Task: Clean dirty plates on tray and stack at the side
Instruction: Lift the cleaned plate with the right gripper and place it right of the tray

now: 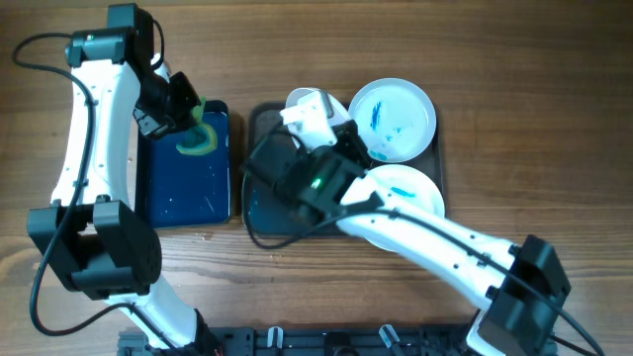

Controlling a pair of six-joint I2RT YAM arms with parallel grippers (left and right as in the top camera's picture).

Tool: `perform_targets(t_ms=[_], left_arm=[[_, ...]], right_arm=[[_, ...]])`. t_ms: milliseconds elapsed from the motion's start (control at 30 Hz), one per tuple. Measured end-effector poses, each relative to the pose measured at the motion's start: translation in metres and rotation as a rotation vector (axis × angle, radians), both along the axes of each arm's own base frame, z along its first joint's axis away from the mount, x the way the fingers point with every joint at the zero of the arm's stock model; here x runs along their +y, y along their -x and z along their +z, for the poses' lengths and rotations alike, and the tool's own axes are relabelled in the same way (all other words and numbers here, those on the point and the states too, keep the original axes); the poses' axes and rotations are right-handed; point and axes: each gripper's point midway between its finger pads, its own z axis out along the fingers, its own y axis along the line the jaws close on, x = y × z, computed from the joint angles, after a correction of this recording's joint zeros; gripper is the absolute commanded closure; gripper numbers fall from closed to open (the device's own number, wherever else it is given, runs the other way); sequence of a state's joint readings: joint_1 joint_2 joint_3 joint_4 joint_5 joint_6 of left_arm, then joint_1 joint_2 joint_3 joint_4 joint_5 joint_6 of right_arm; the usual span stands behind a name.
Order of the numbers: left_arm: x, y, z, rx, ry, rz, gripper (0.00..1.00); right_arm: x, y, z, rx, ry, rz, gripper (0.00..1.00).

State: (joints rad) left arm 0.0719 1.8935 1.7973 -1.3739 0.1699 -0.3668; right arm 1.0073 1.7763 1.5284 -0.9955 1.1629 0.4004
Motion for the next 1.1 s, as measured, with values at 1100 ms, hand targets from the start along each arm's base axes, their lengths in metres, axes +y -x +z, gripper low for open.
perform_targets(t_ms=[1100], left_arm=[[-0.075,-0.017,0.004,-0.092,0.015,-0.13,0.96]], right_arm=[[-0.104,-0.048,-0.093,0.734,-0.938,-0.197,0.96]])
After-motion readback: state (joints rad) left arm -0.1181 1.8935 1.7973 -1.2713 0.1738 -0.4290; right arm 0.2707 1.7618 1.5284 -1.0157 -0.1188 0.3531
